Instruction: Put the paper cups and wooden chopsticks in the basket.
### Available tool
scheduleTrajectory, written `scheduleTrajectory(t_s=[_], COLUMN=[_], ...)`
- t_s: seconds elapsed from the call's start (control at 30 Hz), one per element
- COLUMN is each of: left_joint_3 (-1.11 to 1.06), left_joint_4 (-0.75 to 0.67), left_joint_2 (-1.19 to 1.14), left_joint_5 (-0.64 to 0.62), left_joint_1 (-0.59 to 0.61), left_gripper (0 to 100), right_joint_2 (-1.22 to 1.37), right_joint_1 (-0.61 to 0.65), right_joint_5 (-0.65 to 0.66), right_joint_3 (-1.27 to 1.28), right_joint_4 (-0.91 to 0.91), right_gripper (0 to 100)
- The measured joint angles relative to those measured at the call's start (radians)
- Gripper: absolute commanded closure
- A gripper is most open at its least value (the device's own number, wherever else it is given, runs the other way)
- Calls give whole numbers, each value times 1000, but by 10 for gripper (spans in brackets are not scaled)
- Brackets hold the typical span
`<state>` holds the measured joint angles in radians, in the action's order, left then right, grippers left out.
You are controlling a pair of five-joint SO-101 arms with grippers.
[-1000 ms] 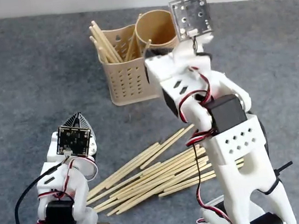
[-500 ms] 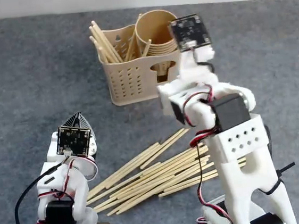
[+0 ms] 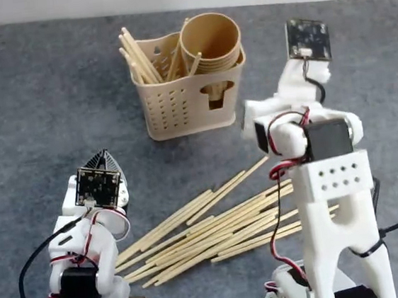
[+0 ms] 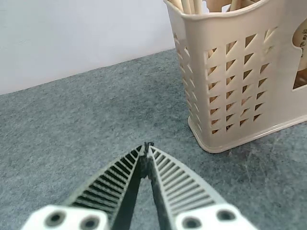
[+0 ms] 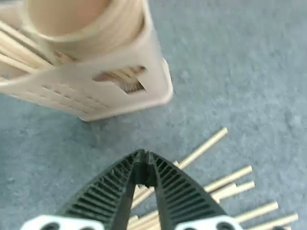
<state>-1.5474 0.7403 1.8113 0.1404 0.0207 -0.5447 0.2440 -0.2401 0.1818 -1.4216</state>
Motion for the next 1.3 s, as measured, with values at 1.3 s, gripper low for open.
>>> scheduleTrajectory(t_s=[1.3], left_joint_3=[0], left_joint_4=[0], left_joint_2=[0], left_joint_5=[0], left_joint_1=[0], left_gripper=[989], right_joint_2=[740], right_joint_1=[-133], right_joint_5=[-34], right_joint_3=[17], right_joint_4=[258], right_gripper=[886])
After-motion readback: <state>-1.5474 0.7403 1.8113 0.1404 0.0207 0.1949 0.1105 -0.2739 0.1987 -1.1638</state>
